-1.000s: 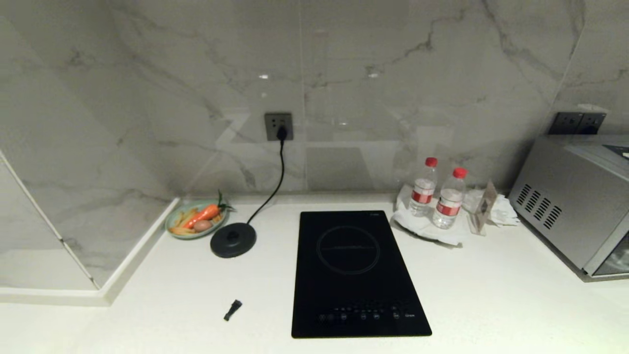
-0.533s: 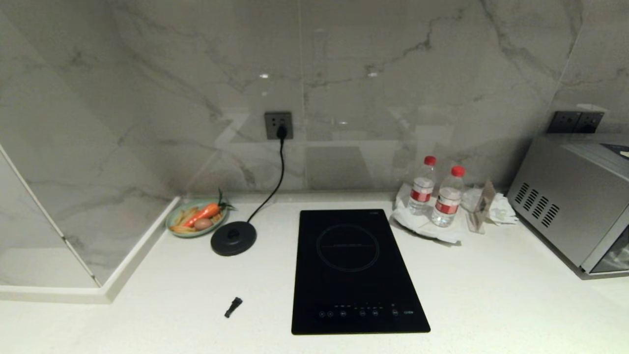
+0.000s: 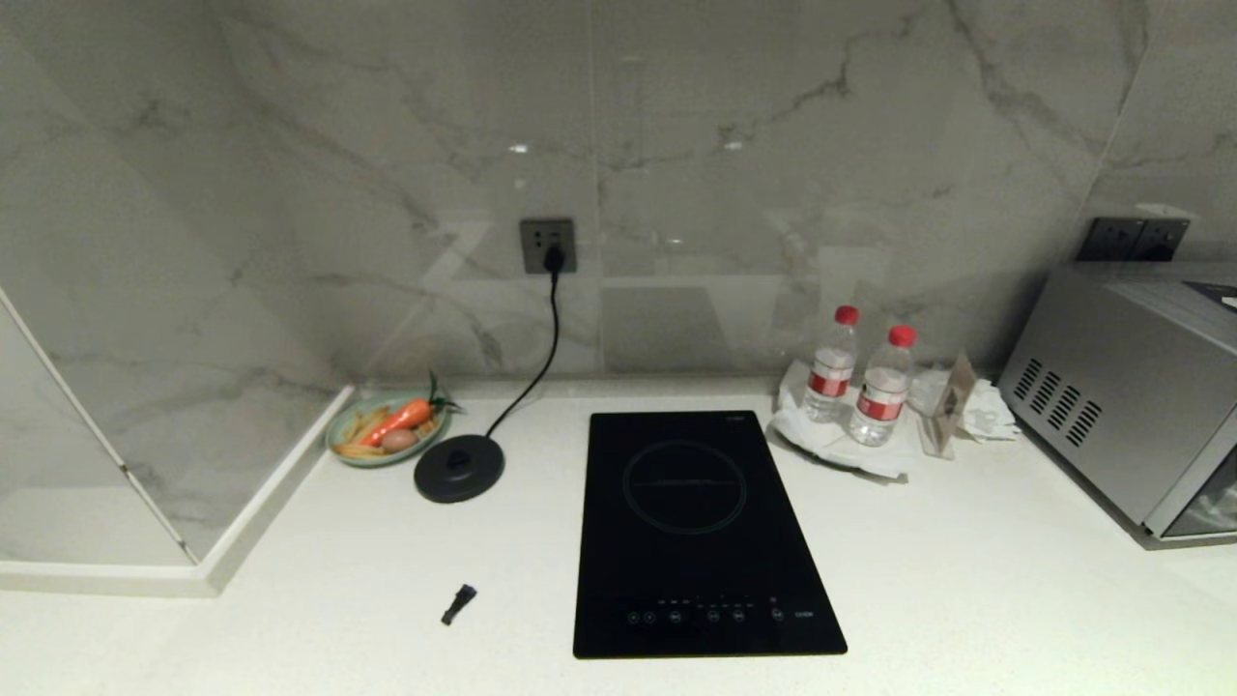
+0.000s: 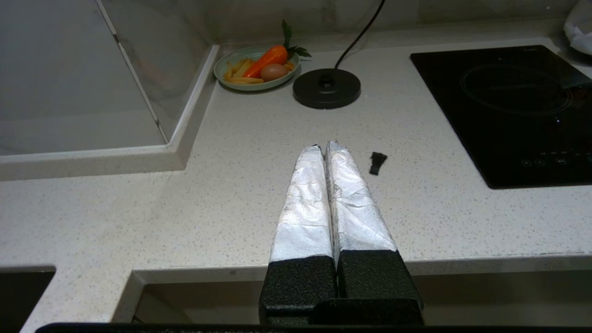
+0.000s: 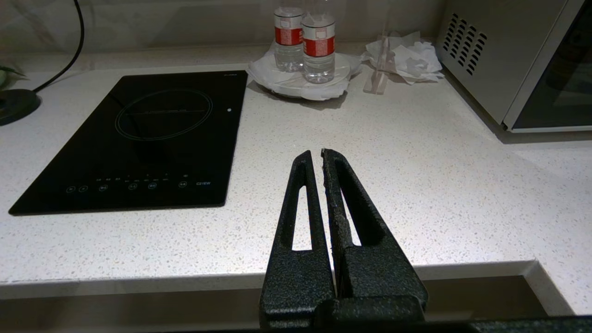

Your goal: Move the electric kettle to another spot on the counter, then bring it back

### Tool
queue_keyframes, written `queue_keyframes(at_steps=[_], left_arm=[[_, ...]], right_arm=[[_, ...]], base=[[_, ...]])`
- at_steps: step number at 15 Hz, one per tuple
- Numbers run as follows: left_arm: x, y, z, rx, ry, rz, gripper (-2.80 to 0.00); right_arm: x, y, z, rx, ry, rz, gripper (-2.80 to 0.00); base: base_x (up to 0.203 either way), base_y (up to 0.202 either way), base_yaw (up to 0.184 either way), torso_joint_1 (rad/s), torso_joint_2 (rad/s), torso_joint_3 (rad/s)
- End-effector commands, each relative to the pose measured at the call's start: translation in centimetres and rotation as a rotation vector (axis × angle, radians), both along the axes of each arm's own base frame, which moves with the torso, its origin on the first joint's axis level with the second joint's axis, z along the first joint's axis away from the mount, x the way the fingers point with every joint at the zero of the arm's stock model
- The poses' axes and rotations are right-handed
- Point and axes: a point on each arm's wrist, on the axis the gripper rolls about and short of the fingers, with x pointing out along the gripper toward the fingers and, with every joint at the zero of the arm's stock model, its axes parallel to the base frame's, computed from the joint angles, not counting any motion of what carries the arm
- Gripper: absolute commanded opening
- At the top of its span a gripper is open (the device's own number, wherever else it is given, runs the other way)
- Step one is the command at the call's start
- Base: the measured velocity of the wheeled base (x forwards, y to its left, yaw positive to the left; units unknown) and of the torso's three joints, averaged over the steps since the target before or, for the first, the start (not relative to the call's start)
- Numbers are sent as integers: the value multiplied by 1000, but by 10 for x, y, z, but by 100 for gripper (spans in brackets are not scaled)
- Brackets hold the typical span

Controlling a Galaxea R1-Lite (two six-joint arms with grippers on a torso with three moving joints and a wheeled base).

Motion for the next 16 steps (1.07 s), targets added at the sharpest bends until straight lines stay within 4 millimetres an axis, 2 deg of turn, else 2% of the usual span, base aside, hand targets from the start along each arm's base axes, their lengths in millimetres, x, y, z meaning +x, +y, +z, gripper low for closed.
queue_keyframes(at_steps=[1,6,16], left_arm=[[0,0,0,1,2,3,-280],[0,0,0,1,2,1,-280],[0,0,0,-5,2,-1,-280]], right_arm=[[0,0,0,0,0,0,-280],[0,0,0,0,0,0,-280],[0,0,0,3,2,0,-280]], base=[[0,0,0,0,0,0],[0,0,0,-29,78,42],[0,0,0,-104,256,145]])
